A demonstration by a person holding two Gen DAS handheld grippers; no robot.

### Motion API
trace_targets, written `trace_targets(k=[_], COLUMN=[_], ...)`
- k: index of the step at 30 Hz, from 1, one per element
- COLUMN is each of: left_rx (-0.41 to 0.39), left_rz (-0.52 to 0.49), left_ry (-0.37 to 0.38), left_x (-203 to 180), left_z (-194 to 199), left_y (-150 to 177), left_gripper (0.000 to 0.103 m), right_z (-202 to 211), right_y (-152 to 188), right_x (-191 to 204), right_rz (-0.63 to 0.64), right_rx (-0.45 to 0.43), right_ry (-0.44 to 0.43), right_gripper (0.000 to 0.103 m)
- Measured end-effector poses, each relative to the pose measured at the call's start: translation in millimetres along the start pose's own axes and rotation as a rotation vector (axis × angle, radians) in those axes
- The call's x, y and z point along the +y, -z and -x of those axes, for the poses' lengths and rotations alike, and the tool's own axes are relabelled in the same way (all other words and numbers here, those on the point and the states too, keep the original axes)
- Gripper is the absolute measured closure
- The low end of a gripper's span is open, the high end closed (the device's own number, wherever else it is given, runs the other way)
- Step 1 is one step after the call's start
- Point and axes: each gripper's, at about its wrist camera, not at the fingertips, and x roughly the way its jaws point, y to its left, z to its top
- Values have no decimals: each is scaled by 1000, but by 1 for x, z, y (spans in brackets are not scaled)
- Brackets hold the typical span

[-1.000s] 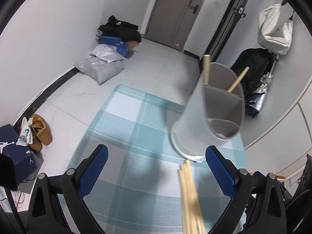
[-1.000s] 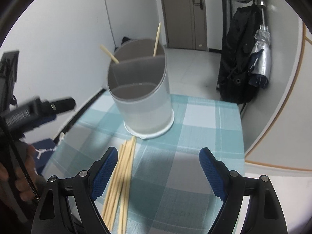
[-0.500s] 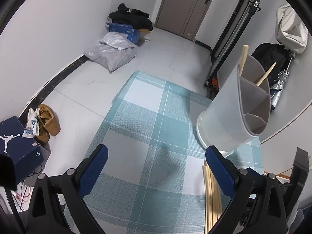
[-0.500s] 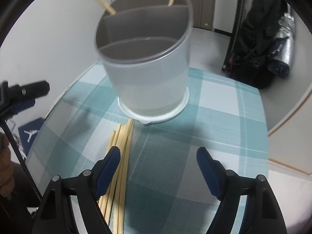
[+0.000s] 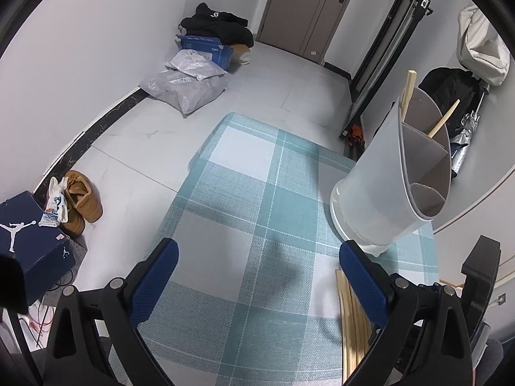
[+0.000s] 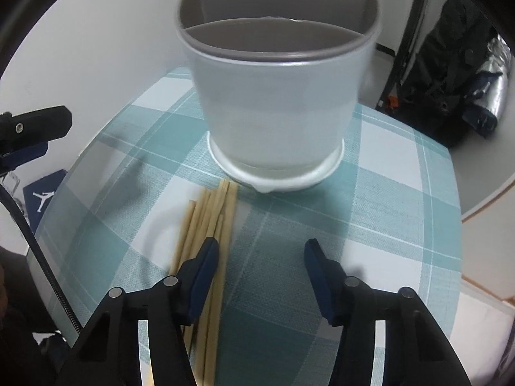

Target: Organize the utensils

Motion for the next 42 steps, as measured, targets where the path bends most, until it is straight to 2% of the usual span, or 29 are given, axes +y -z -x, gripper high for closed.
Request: trace_targets(k=[3,7,9,11,13,22,23,26,30,37,42], left_rx=[0,-2,-3,2,-3,-32,-33,-37,-41,-45,-66], left_rz=[4,12,25,41,48,24,26,41,53,68,117], left_ry=[-4,-6,0,10,18,19,19,19,12,10,19], left_x=[1,2,3,2,0,-6,-6,-3,-2,3,9], left_z=[0,1,1,0,1,10,10,12,11,13,18], left_y=[1,1,-1,-3,-5,-2,-2,-2,-4,-5,-11], left_gripper=[4,4,4,4,4,4,4,4,4,4,4], right_z=[0,0,-2,-1,0,8,10,15,16,15,12], right_y=[-1,-1,-6,-6,-5,11,12,13,10,0,-3], right_x=[4,10,18,13,4,-12,-13,-11,-4,5,10], right_rz=[-18,0,-7,-25,-64,-202,-205,-189,-71,12,70], right_rx=[6,6,8,13,18,51,50,50,61,89,92], right_ry=[-28,4,-2,-10,-41,-237,-239,-199,-84,-89,-90], right_gripper=[56,71,77,88,92,89,89,89,89,89,89])
